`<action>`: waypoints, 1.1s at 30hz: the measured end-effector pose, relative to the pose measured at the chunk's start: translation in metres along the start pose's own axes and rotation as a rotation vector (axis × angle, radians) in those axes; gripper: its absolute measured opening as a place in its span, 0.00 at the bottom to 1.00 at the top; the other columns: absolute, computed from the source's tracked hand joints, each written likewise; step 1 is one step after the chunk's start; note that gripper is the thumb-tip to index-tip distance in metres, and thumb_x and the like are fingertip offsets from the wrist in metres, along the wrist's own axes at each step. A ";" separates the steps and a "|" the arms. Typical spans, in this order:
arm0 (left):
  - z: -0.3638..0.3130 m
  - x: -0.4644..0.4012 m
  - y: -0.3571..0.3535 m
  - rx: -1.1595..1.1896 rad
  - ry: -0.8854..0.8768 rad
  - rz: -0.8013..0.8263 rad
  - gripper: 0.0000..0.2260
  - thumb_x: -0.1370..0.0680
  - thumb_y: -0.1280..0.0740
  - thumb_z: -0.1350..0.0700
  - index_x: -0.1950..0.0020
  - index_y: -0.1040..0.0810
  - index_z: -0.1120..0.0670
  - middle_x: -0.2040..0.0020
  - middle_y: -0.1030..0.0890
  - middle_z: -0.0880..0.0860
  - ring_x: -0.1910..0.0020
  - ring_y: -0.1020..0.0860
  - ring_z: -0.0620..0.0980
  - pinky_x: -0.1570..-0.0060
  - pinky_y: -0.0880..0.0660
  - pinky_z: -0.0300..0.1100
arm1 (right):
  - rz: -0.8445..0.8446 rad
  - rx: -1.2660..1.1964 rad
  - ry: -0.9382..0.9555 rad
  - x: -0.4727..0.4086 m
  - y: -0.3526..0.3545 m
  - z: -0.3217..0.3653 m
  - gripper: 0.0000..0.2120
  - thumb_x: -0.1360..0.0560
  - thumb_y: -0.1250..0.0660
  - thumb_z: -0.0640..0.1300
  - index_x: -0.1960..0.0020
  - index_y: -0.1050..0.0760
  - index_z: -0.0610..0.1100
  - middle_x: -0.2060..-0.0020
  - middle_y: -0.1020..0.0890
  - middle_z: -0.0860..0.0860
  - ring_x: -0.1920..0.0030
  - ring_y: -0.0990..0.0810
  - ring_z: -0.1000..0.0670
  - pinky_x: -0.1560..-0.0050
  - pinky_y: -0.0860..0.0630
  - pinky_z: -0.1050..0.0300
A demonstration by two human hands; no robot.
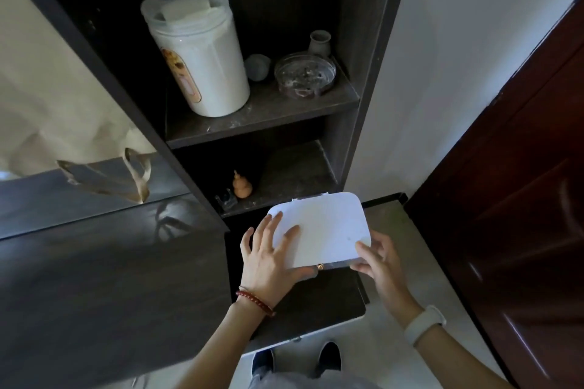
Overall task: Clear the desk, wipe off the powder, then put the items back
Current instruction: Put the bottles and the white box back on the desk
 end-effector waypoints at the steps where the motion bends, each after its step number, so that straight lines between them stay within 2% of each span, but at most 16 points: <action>1: 0.008 0.008 0.002 0.043 0.080 -0.002 0.37 0.37 0.38 0.30 0.33 0.37 0.46 0.29 0.37 0.58 0.30 0.43 0.56 0.32 0.45 0.55 | 0.018 -0.003 -0.023 0.002 -0.003 -0.008 0.14 0.29 0.31 0.44 0.47 0.31 0.48 0.47 0.23 0.46 0.48 0.22 0.45 0.60 0.20 0.62; 4: 0.041 0.041 0.000 0.257 0.401 0.089 0.52 0.40 0.27 0.36 0.26 0.54 0.48 0.25 0.54 0.56 0.26 0.53 0.56 0.28 0.49 0.54 | 0.103 -0.008 -0.098 0.010 -0.023 -0.025 0.10 0.26 0.34 0.37 0.49 0.31 0.48 0.48 0.22 0.41 0.52 0.21 0.44 0.61 0.20 0.59; 7: 0.066 0.075 0.011 0.404 0.521 0.062 0.57 0.41 0.22 0.45 0.26 0.60 0.52 0.26 0.48 0.55 0.27 0.49 0.54 0.29 0.45 0.50 | 0.237 0.036 -0.136 0.020 -0.059 -0.037 0.12 0.27 0.33 0.38 0.48 0.32 0.49 0.48 0.23 0.40 0.56 0.20 0.45 0.59 0.19 0.57; 11: 0.116 0.113 0.038 0.441 0.600 -0.056 0.54 0.43 0.19 0.52 0.26 0.50 0.55 0.29 0.39 0.56 0.30 0.41 0.56 0.33 0.39 0.50 | 0.427 0.182 -0.154 0.033 -0.130 -0.049 0.19 0.24 0.37 0.38 0.37 0.36 0.50 0.48 0.25 0.47 0.52 0.21 0.48 0.55 0.20 0.58; 14: 0.169 0.139 0.055 0.390 0.634 -0.095 0.51 0.44 0.19 0.52 0.29 0.47 0.48 0.29 0.39 0.60 0.32 0.39 0.60 0.34 0.37 0.54 | 0.518 0.322 -0.137 0.042 -0.193 -0.059 0.21 0.24 0.37 0.41 0.33 0.38 0.51 0.50 0.22 0.52 0.52 0.22 0.54 0.49 0.23 0.59; 16: 0.209 0.154 0.065 0.381 0.672 -0.084 0.46 0.41 0.20 0.52 0.30 0.43 0.49 0.28 0.42 0.59 0.31 0.41 0.59 0.33 0.37 0.55 | 0.541 0.449 -0.047 0.044 -0.237 -0.065 0.19 0.25 0.36 0.42 0.35 0.32 0.49 0.47 0.23 0.51 0.49 0.23 0.56 0.49 0.28 0.67; 19: 0.273 0.175 0.079 0.371 0.705 -0.054 0.45 0.41 0.20 0.54 0.29 0.39 0.55 0.27 0.44 0.57 0.30 0.42 0.58 0.32 0.39 0.50 | 0.531 0.644 0.045 0.049 -0.302 -0.078 0.15 0.28 0.36 0.44 0.42 0.25 0.45 0.46 0.25 0.45 0.48 0.27 0.51 0.50 0.31 0.63; 23: 0.360 0.199 0.094 0.391 0.712 -0.016 0.45 0.42 0.20 0.57 0.30 0.38 0.57 0.27 0.43 0.57 0.30 0.40 0.57 0.32 0.39 0.44 | 0.534 0.727 0.012 0.063 -0.388 -0.103 0.15 0.26 0.37 0.42 0.41 0.27 0.41 0.48 0.26 0.43 0.50 0.26 0.48 0.55 0.32 0.61; 26: 0.416 0.209 0.109 0.429 0.723 -0.006 0.45 0.42 0.20 0.62 0.29 0.39 0.57 0.27 0.44 0.56 0.30 0.41 0.55 0.36 0.42 0.36 | 0.533 0.754 -0.026 0.072 -0.444 -0.117 0.15 0.28 0.38 0.41 0.42 0.28 0.39 0.47 0.25 0.42 0.47 0.25 0.44 0.46 0.26 0.52; 28: 0.446 0.213 0.117 0.440 0.726 0.009 0.46 0.42 0.20 0.63 0.29 0.39 0.54 0.27 0.44 0.54 0.30 0.40 0.53 0.37 0.41 0.36 | 0.540 0.764 -0.045 0.075 -0.472 -0.128 0.16 0.31 0.41 0.44 0.44 0.29 0.41 0.49 0.23 0.42 0.48 0.24 0.42 0.47 0.25 0.48; 31: 0.474 0.213 0.127 0.396 0.728 0.064 0.45 0.41 0.20 0.60 0.29 0.39 0.50 0.27 0.44 0.50 0.34 0.37 0.50 0.42 0.37 0.38 | 0.561 0.792 -0.057 0.082 -0.501 -0.132 0.13 0.29 0.43 0.39 0.45 0.31 0.39 0.51 0.26 0.42 0.50 0.27 0.42 0.51 0.30 0.53; 33: 0.482 0.212 0.132 0.312 0.712 0.113 0.44 0.40 0.21 0.57 0.30 0.41 0.49 0.27 0.46 0.50 0.33 0.36 0.53 0.42 0.33 0.41 | 0.567 0.790 -0.057 0.085 -0.510 -0.133 0.14 0.27 0.43 0.36 0.41 0.32 0.39 0.47 0.28 0.41 0.45 0.29 0.43 0.44 0.30 0.52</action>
Point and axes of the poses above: each hand's wrist, its own x-axis away from the middle knuckle, its own y-axis out of the back of the hand, z = x × y, the point moved 7 cm from there along -x, towards the middle knuckle
